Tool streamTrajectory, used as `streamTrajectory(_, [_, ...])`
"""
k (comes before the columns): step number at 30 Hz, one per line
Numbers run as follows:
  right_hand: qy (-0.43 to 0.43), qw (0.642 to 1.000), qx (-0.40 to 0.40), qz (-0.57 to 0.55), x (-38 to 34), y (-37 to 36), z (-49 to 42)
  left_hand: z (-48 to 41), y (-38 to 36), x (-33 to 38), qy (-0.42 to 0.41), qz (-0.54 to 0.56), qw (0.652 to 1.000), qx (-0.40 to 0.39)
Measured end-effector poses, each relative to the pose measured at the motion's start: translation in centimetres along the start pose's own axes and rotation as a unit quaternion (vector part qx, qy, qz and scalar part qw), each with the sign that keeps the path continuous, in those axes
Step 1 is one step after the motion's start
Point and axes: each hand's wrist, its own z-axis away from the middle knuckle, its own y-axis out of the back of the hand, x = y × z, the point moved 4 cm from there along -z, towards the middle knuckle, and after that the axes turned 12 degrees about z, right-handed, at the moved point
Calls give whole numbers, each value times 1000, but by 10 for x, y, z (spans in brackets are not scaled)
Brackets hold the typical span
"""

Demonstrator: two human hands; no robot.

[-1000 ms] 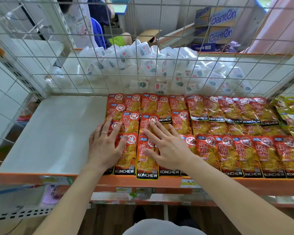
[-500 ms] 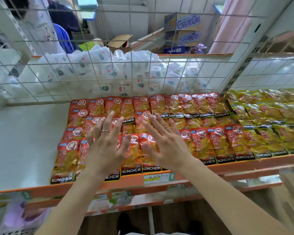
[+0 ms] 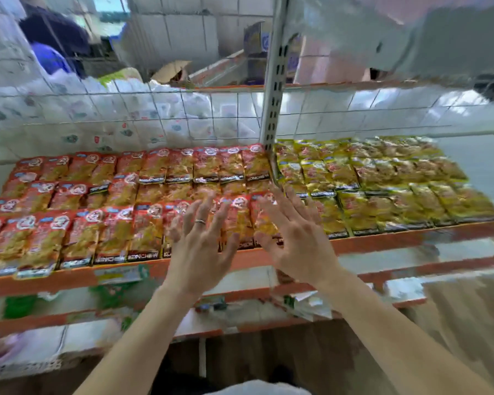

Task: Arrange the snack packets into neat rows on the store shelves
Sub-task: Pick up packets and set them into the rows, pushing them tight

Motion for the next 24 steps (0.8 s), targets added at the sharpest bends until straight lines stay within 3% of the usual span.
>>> streamTrajectory(11, [-39,999,-22,-16,88,-10,41,1,-67,90,-41,-35,997,-54])
streamTrajectory(18, [-151,980,-132,19,164,-34,35,-41,-104,123,-86,-91,982,-142])
streamTrajectory(24, [-149,972,-176,37,178,-39,35,-49,-121,126,-94,-129,971,-180])
